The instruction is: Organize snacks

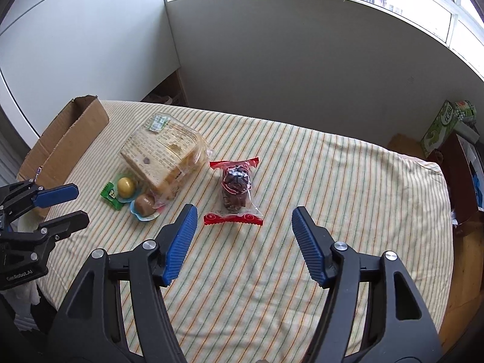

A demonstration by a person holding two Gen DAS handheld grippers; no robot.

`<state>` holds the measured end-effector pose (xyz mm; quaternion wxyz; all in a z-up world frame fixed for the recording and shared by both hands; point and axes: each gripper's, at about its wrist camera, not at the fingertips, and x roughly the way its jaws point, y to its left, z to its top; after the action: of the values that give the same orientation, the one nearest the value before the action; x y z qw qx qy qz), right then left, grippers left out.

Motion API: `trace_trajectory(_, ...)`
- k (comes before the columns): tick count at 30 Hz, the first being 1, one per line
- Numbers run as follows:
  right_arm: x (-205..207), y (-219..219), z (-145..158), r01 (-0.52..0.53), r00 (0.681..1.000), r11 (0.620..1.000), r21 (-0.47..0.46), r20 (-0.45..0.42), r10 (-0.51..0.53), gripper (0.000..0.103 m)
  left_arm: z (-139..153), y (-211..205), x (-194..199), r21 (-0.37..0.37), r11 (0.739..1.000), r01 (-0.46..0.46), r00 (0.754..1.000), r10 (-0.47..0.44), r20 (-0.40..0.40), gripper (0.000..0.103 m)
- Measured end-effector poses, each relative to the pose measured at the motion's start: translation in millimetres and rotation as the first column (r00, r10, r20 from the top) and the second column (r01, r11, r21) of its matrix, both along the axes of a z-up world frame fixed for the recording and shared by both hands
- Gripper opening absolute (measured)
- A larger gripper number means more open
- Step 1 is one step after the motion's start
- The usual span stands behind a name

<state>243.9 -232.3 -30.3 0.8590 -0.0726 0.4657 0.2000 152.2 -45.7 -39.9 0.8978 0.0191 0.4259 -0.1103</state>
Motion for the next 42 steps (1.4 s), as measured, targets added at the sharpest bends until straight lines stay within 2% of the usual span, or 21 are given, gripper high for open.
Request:
trace_trajectory(10, 28, 14, -26, -0.044, 0.998, 0.999, -0.015, -0.046, 0.044, 0.068, -23, -23, 29, 0.029, 0.999, 0.029, 0.999, -0.028, -0.032, 0.040)
trace_trajectory(23, 44, 23, -43, -0.050, 0.995, 0.999, -0.012, -0.084, 0.048, 0.068, -45, -37, 44, 0.092, 0.994, 0.066, 0.997, -0.062, -0.046, 0.040)
trace_trajectory(25, 45, 22, -44, -0.050, 0.995, 0.999, -0.008, -0.087, 0.049, 0.068, -48, -37, 46, 0.093, 0.994, 0.062, 0.997, -0.058, -0.051, 0.037)
trace_trajectory(27, 46, 23, -45, -0.048, 0.995, 0.999, -0.006, -0.091, 0.048, 0.068, -50, -35, 48, 0.088, 0.995, 0.052, 0.997, -0.047, -0.055, 0.028)
trace_trajectory(32, 47, 27, -53, -0.054, 0.992, 0.998, -0.012, -0.112, 0.052, 0.068, -52, -35, 49, 0.088, 0.995, 0.052, 0.997, -0.048, -0.055, 0.024)
trace_trajectory(35, 50, 32, -57, -0.045, 0.992, 0.999, -0.023, -0.115, 0.042, 0.057, -52, -33, 46, 0.091, 0.994, 0.054, 0.997, -0.050, -0.052, 0.024)
trace_trajectory(36, 50, 33, -57, -0.040, 0.993, 0.999, -0.024, -0.112, 0.037, 0.049, -52, -33, 46, 0.088, 0.995, 0.053, 0.997, -0.048, -0.053, 0.024)
trace_trajectory(42, 46, 33, -55, -0.034, 0.993, 0.999, -0.016, -0.116, 0.032, 0.041, -50, -31, 42, 0.090, 0.995, 0.050, 0.998, -0.045, -0.052, 0.023)
